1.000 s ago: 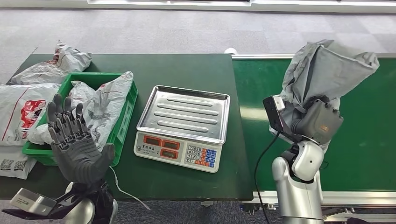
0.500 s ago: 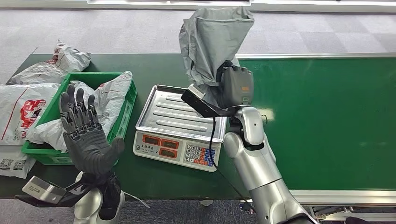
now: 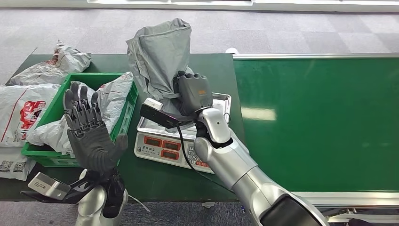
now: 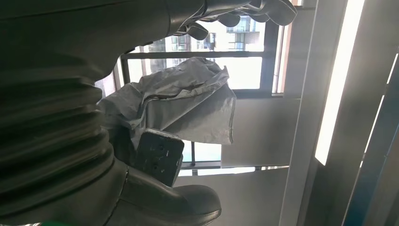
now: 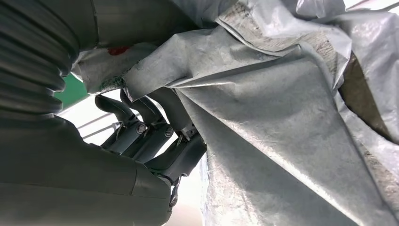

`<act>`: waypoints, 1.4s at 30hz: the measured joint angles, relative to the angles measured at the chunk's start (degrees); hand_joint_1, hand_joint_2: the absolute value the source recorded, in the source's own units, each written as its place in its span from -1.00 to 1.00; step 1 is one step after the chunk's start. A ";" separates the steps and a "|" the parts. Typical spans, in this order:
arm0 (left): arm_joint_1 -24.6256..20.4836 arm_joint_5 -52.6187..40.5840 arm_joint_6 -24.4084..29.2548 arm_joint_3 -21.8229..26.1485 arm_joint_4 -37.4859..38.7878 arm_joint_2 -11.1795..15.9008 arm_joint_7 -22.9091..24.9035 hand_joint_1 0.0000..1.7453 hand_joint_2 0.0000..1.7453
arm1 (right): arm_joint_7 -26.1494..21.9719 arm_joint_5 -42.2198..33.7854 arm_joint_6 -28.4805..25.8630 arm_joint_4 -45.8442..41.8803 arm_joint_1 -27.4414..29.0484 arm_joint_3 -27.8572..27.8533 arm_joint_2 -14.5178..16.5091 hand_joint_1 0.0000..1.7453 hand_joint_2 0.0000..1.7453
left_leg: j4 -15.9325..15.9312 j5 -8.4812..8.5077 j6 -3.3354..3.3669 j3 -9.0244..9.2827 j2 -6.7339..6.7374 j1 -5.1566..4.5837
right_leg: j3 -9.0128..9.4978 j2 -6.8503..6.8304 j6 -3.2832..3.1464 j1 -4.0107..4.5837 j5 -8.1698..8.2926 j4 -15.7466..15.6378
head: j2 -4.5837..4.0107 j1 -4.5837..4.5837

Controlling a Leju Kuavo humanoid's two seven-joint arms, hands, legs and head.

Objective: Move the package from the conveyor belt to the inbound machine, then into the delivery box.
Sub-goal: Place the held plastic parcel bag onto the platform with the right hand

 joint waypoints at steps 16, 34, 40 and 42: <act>0.20 -1.13 0.15 0.31 -0.87 0.00 -0.02 -1.00 1.00 | 4.38 -2.26 -3.97 4.93 -3.35 5.59 0.03 -1.00 -1.00 | 0.00 0.00 -0.01 0.00 0.00 0.00 | 0.00 0.00 -0.01 0.06 0.00 0.01 | 0.00 -0.01; 0.69 -9.14 3.24 1.64 -1.73 -0.19 2.06 -1.00 1.00 | -9.86 1.99 -17.64 -9.10 3.73 -3.42 -0.03 -1.00 0.50 | 0.02 0.00 0.00 -0.05 -0.17 0.00 | -0.03 -0.13 -0.01 0.04 -0.03 0.00 | 0.00 -0.02; 0.41 -18.38 8.63 1.76 -0.61 -0.15 4.79 -1.00 1.00 | -18.53 0.86 -18.39 -31.26 12.52 -14.90 0.04 -1.00 1.00 | 0.02 -0.05 0.04 -0.08 -0.23 -0.01 | -0.07 -0.25 0.02 -0.03 -0.08 -0.05 | 0.00 0.00; 0.01 -22.68 10.58 1.76 0.73 0.13 6.06 -1.00 1.00 | -21.07 -0.46 -18.37 -38.65 15.29 -17.79 0.05 -1.00 1.00 | 0.03 -0.05 0.05 -0.08 -0.24 -0.02 | -0.06 -0.27 0.03 -0.03 -0.08 -0.06 | 0.00 0.01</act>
